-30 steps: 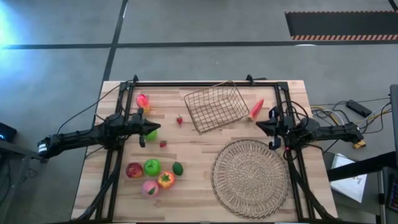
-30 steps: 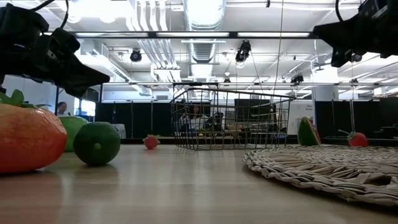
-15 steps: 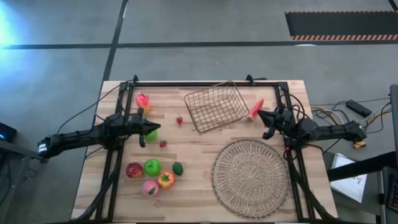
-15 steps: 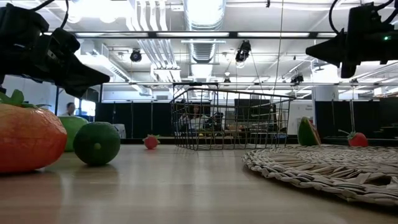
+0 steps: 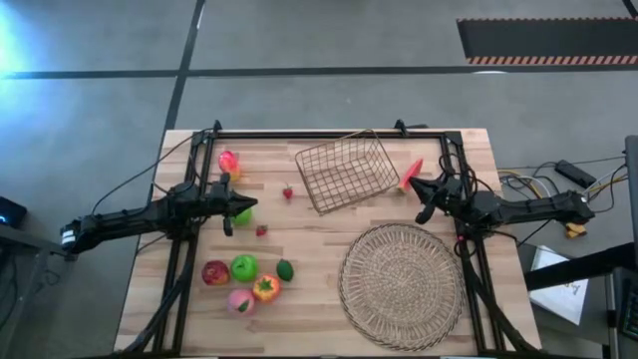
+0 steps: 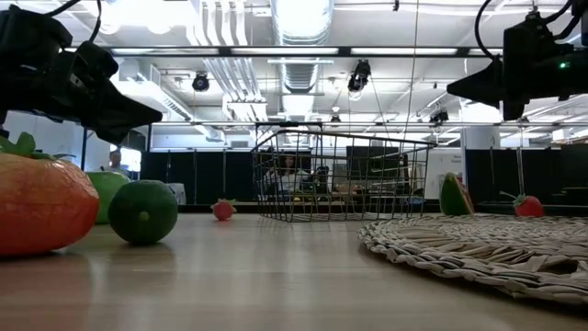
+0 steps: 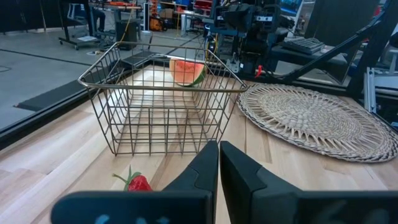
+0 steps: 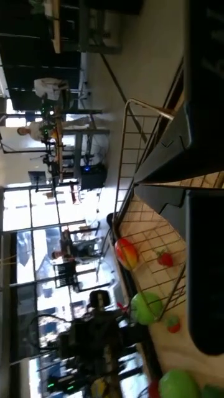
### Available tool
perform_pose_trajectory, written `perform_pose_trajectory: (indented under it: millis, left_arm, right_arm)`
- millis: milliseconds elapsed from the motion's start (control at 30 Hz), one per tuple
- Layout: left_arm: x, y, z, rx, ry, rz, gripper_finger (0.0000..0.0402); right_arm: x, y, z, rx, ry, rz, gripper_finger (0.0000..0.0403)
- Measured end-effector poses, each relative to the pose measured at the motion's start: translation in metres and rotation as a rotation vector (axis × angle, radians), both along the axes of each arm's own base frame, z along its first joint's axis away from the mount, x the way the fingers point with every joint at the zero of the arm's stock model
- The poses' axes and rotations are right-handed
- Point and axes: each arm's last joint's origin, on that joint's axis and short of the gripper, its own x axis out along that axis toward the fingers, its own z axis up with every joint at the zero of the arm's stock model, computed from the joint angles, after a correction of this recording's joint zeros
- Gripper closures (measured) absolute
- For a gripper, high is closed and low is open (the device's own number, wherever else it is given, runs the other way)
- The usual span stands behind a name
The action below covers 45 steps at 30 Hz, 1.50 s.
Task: Build produce basket
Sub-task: Move the wire basket from the top center of the table to the bottom right of the table
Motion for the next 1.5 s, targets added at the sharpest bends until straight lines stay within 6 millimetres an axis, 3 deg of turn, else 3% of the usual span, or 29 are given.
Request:
perform_pose_trajectory:
  millis: [700,867,1033,1267,1500]
  left_arm:
    - [0.0,0.0,0.0,0.0,0.0,0.0,0.0402]
    - [0.0,0.0,0.0,0.0,0.0,0.0,0.0402]
    - [0.0,0.0,0.0,0.0,0.001,0.0,0.0402]
    - [0.0,0.0,0.0,0.0,0.0,0.0,0.0402]
    - [0.0,0.0,0.0,0.0,0.001,0.0,0.0402]
  right_arm:
    - [0.003,-0.001,-0.004,0.08,-0.005,-0.018,0.0394]
    - [0.01,-0.005,-0.013,0.114,0.057,-0.113,0.0394]
    - [0.025,-0.005,-0.016,0.102,0.103,-0.037,0.0394]
    - [0.062,-0.01,0.013,0.041,0.361,0.105,0.038]
    - [0.104,-0.012,0.053,-0.012,0.739,0.271,0.0308]
